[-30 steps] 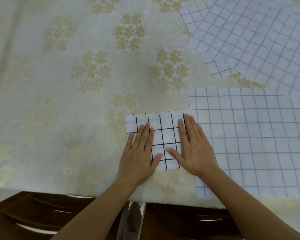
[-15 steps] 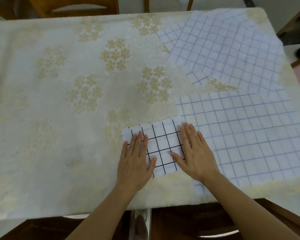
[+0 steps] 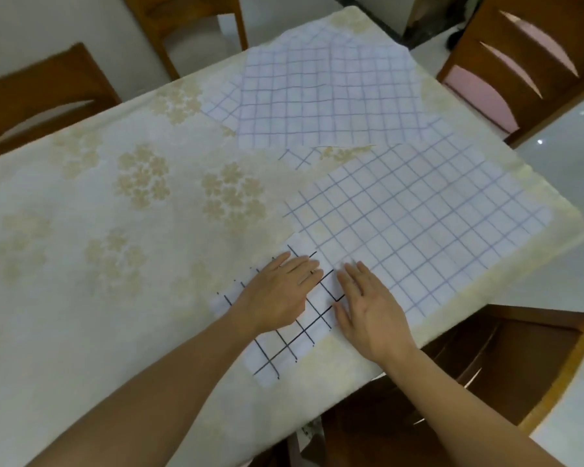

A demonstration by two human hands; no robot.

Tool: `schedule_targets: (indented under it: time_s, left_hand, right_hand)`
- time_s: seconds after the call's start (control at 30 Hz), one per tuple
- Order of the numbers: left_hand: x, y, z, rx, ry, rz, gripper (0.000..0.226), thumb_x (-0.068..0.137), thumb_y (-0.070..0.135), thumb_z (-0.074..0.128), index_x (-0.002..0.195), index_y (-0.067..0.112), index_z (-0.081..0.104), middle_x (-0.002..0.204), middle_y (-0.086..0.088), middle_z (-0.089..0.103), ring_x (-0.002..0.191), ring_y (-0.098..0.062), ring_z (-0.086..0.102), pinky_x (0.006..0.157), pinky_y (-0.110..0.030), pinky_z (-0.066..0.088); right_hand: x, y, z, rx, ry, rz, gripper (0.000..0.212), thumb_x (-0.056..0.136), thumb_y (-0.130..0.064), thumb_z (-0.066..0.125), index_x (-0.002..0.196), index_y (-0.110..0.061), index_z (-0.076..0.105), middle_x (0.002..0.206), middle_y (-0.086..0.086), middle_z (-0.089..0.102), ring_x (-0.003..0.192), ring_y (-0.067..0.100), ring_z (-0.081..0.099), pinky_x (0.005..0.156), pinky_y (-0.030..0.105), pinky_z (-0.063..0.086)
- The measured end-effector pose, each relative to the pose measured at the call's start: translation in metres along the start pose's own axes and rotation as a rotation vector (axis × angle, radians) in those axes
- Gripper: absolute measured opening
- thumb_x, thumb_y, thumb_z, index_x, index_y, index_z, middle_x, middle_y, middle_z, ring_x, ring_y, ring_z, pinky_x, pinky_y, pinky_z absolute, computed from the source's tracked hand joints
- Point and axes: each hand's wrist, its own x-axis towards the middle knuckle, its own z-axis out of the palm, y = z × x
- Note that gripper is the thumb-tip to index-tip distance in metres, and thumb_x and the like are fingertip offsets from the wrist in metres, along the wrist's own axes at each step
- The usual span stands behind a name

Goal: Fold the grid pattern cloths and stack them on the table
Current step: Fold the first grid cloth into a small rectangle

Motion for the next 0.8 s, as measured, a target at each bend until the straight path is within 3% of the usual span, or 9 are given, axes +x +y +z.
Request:
schedule_targets:
  time_s: [0.17,0.33,0.5,0.67,0.8]
  left_hand:
    - [0.035,-0.026,-0.003,0.099,-0.012,0.162,0.045,0.088,0.017,0.045,0.131,0.010,0.056,0.135,-0.010,0.059,0.125,-0.026,0.054,0.110,-0.045,0.040]
    - [0.049,-0.043,0.000,0.100,-0.027,0.213,0.045,0.081,0.010,0.058,0.126,0.010,0.058,0.126,-0.009,0.060,0.118,-0.027,0.055,0.109,-0.045,0.040]
    - [0.053,-0.041,0.002,0.082,0.004,0.220,0.034,0.083,0.007,0.055,0.116,0.008,0.062,0.109,-0.010,0.059,0.103,-0.027,0.056,0.109,-0.042,0.039]
    - [0.051,-0.040,-0.003,0.030,-0.036,0.216,0.023,0.086,0.007,0.049,0.104,0.009,0.061,0.097,-0.006,0.051,0.089,-0.024,0.050,0.094,-0.036,0.043]
    - [0.050,-0.042,-0.005,-0.001,-0.088,0.226,0.017,0.087,0.007,0.051,0.101,0.011,0.060,0.102,-0.004,0.053,0.091,-0.022,0.050,0.087,-0.032,0.044]
  right_hand:
    - [0.005,-0.006,0.012,0.093,0.062,0.122,0.053,0.102,-0.038,0.041,0.140,-0.004,0.054,0.146,0.018,0.051,0.140,0.033,0.042,0.113,0.048,0.040]
    - [0.012,-0.006,0.026,0.148,0.121,0.163,0.044,0.099,-0.029,0.049,0.134,-0.003,0.058,0.144,0.017,0.053,0.139,0.033,0.044,0.114,0.047,0.039]
    - [0.018,-0.006,0.031,0.197,0.206,0.170,0.032,0.098,-0.018,0.060,0.126,-0.004,0.063,0.140,0.018,0.056,0.137,0.034,0.046,0.117,0.045,0.034]
    - [0.024,-0.008,0.034,0.265,0.231,0.172,0.026,0.095,-0.016,0.066,0.118,-0.005,0.067,0.136,0.019,0.058,0.136,0.035,0.047,0.113,0.050,0.039]
    - [0.028,-0.009,0.033,0.294,0.240,0.175,0.017,0.093,-0.012,0.067,0.108,-0.005,0.069,0.133,0.019,0.060,0.136,0.034,0.048,0.114,0.048,0.038]
